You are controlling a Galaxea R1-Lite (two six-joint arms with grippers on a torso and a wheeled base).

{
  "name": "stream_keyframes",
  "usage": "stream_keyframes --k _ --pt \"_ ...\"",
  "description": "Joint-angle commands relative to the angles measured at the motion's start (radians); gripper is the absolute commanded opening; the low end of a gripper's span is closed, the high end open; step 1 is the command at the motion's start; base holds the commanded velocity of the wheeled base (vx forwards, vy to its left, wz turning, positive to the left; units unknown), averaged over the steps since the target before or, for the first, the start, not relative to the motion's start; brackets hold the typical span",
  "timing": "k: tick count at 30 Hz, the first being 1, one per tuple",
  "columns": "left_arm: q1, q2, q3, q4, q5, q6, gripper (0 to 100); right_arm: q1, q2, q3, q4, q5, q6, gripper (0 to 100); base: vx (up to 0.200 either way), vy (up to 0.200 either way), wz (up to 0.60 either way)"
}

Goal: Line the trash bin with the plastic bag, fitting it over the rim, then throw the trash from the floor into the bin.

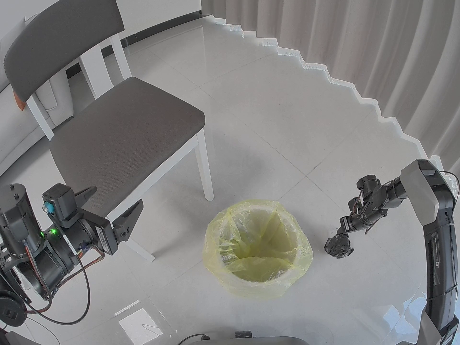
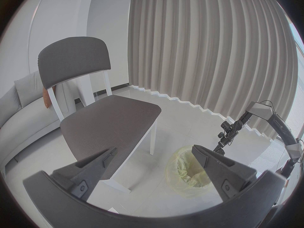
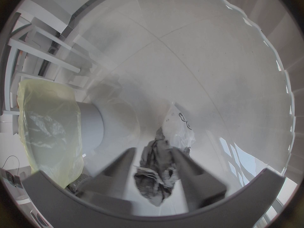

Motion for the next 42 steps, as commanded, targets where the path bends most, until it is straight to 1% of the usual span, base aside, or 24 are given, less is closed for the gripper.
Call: stream_keyframes --k 1,3,11,15,27,30,34,37,38,42 --pt "0.0 0.0 -0.005 0.0 0.002 0.0 100 0.0 -0.008 -0.001 0.04 0.0 -0.018 0 0.0 0.0 0.0" --pt "0.0 -0.001 -0.005 0.0 0.001 0.0 100 0.0 -0.008 -0.001 0.06 0.0 -0.027 0 0.0 0.0 0.0" --pt "0.0 -0.003 -0.003 0.0 0.001 -0.002 100 -0.003 -0.037 0.017 0.063 0.0 -0.027 0 0.0 0.0 0.0" --pt "0.0 -0.01 0.003 0.0 0.001 -0.002 100 -0.015 -0.137 0.117 0.05 0.001 -0.027 0 0.0 0.0 0.0" --pt "-0.001 -0.009 0.009 -0.002 -0.002 -0.005 100 -0.02 -0.364 0.298 0.02 0.004 -0.039 0 0.0 0.0 0.0" --pt "-0.001 -0.012 0.009 -0.002 -0.001 -0.005 100 -0.012 -0.46 0.356 0.011 0.006 -0.059 0 0.0 0.0 0.0" --pt "-0.001 -0.021 0.018 -0.01 -0.002 -0.005 100 -0.004 -0.551 0.393 0.012 0.008 -0.082 0 0.0 0.0 0.0" --pt "-0.001 -0.023 0.043 -0.026 -0.002 -0.005 100 0.017 -0.62 0.416 0.018 0.009 -0.101 0 0.0 0.0 0.0" --pt "-0.001 -0.023 0.043 -0.026 -0.002 -0.005 100 0.017 -0.62 0.416 0.018 0.009 -0.101 0 0.0 0.0 0.0" --pt "0.0 -0.02 0.09 -0.086 -0.001 -0.003 100 0.075 -0.723 0.453 0.02 0.009 -0.104 0 0.0 0.0 0.0"
